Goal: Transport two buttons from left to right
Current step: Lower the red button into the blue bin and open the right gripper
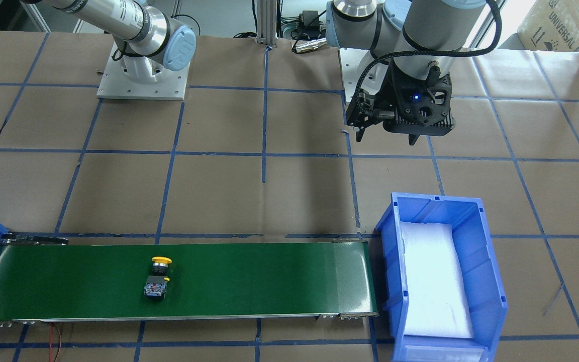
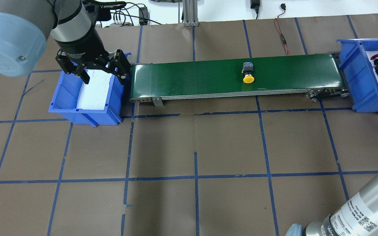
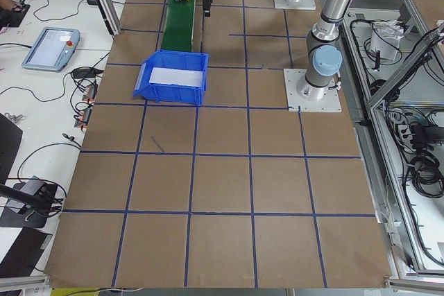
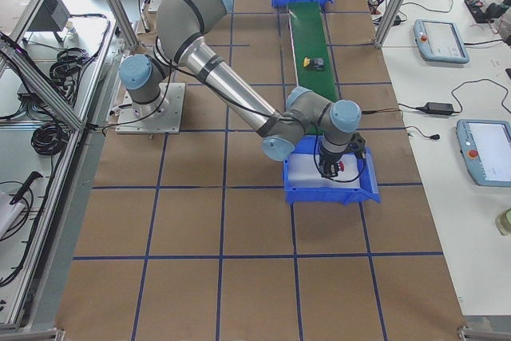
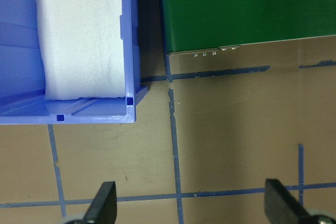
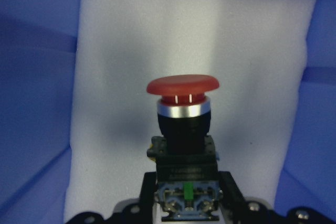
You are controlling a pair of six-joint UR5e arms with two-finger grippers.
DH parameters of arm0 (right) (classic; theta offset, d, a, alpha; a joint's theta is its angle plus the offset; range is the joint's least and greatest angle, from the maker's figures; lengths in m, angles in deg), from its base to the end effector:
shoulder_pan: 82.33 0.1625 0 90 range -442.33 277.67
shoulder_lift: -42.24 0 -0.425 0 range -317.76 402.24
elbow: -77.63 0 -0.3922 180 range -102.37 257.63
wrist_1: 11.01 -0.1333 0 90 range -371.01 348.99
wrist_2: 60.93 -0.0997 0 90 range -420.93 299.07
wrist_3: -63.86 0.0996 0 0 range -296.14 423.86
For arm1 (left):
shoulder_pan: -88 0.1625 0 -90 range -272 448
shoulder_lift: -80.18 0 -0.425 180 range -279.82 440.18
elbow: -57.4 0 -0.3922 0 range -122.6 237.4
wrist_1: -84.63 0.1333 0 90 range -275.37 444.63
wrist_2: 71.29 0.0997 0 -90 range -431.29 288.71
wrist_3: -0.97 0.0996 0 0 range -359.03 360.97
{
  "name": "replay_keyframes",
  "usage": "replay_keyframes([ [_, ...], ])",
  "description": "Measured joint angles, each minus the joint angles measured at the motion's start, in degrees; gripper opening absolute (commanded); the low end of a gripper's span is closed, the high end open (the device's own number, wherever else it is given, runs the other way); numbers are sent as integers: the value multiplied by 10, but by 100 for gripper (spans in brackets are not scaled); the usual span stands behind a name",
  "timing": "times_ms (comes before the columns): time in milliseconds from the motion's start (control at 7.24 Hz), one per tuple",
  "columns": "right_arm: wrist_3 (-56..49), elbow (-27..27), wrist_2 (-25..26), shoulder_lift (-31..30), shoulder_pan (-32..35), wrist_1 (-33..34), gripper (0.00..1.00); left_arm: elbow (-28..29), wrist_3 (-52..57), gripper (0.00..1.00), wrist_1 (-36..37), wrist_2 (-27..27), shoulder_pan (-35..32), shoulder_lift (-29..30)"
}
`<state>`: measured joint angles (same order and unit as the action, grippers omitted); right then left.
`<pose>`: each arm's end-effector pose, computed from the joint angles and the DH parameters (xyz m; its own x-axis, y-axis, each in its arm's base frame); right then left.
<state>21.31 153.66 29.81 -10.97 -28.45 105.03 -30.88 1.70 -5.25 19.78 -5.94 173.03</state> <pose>-0.3185 -0.6604 0.2569 -0.9927 -0.1107 0.0475 -0.1123 0.9931 -0.0327 -0.1663 -0.5009 0.4779 -0.9965 0.0817 -0.0184 0.0814 0.9965 0.0179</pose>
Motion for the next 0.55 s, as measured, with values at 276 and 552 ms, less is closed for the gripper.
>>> replay_keyframes([
  [276, 5, -36, 5, -5, 8, -39, 99, -1, 2, 100, -2, -1, 0, -1],
  [552, 13, -76, 5, -35, 33, -126, 100, -1, 4, 100, -2, -1, 1, -1],
])
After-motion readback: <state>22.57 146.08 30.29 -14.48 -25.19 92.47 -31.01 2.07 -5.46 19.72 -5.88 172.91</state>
